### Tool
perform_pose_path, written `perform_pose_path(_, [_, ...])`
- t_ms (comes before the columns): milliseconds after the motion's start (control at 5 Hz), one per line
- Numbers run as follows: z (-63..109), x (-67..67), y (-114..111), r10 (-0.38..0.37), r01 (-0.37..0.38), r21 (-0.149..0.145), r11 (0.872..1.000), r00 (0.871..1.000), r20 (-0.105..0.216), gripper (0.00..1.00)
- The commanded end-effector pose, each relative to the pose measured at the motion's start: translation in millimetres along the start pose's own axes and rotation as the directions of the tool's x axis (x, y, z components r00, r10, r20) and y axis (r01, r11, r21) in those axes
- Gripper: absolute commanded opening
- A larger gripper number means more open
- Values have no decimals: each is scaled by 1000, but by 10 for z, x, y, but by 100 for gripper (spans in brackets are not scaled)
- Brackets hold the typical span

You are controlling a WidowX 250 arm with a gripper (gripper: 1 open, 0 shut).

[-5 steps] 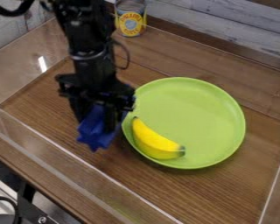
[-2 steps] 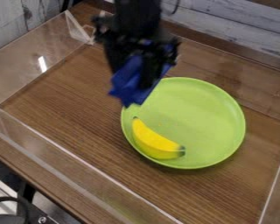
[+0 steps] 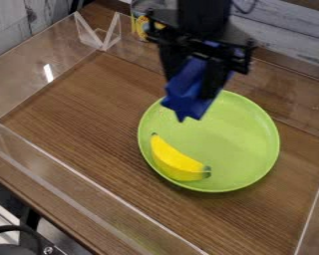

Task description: Put the blue object in the green plate

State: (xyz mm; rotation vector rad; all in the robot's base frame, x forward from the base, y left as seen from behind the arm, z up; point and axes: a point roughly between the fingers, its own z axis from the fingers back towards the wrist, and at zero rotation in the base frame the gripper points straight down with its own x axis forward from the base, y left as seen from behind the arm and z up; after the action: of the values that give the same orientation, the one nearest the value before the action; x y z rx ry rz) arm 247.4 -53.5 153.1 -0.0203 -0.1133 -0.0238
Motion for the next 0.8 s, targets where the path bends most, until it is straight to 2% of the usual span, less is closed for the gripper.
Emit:
perform_pose_path(0, [71, 89, -231, 15, -15, -4, 1000, 998, 57, 0])
perform_pose_path(400, [-114, 54, -437, 32, -33, 3, 999, 997, 68, 0])
perform_pose_path(600, [-122, 64, -377, 42, -43, 4, 999, 997, 72, 0])
